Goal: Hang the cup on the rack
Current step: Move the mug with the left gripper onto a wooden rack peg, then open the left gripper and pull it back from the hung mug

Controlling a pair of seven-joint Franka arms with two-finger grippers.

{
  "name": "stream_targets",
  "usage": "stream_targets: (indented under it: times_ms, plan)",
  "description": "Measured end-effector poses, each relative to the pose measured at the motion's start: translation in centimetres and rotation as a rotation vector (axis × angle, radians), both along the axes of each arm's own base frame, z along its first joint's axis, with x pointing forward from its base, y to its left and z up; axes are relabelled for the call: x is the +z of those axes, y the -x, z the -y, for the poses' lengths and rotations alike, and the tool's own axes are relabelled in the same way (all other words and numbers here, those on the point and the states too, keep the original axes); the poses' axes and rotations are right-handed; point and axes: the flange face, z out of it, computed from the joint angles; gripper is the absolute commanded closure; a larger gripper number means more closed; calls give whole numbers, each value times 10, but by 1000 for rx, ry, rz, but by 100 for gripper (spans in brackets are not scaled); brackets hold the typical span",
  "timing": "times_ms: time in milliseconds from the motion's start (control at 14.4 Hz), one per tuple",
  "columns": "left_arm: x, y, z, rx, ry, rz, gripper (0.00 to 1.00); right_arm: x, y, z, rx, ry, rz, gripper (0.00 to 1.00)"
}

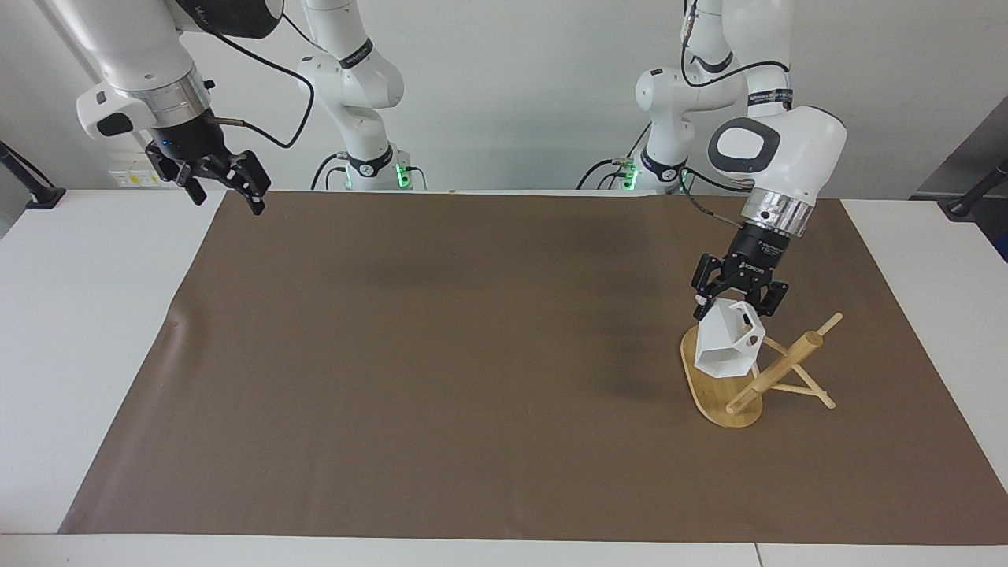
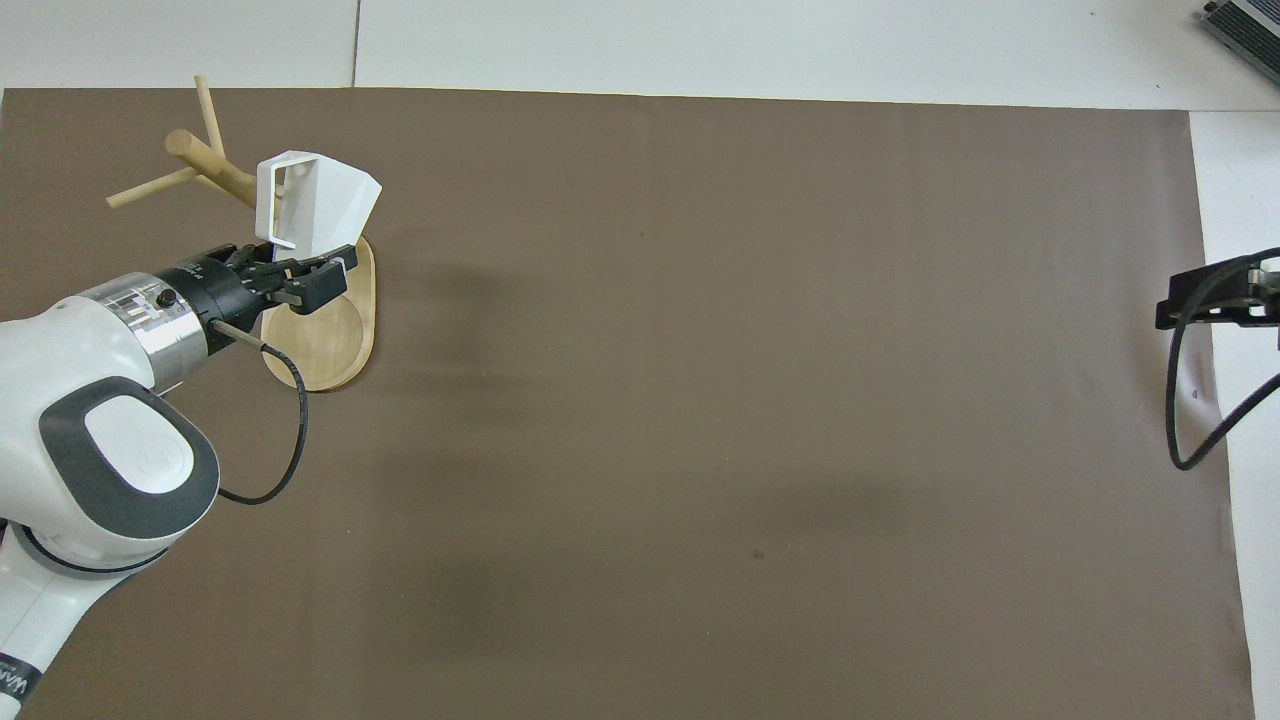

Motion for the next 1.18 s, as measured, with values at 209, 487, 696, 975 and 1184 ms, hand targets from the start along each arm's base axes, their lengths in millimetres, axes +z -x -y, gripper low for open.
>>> stream_targets:
  times_ms: [209, 487, 696, 975, 1184]
  plan:
    - [-4, 1, -9, 15, -1, -8, 100, 0, 0, 0, 0, 0, 0, 0]
    - [-6, 1, -18, 33, -2, -10, 100, 0, 0, 0, 0, 0, 0, 0]
    - [-7, 1, -21, 36, -6, -9, 89, 0, 0, 0, 0, 0, 0, 0]
    - [-9, 1, -22, -8, -44, 10, 0, 0, 0, 0, 0, 0, 0, 0]
    - [-9, 2, -19, -57, -95, 20, 0, 0, 0, 0, 0, 0, 0, 0]
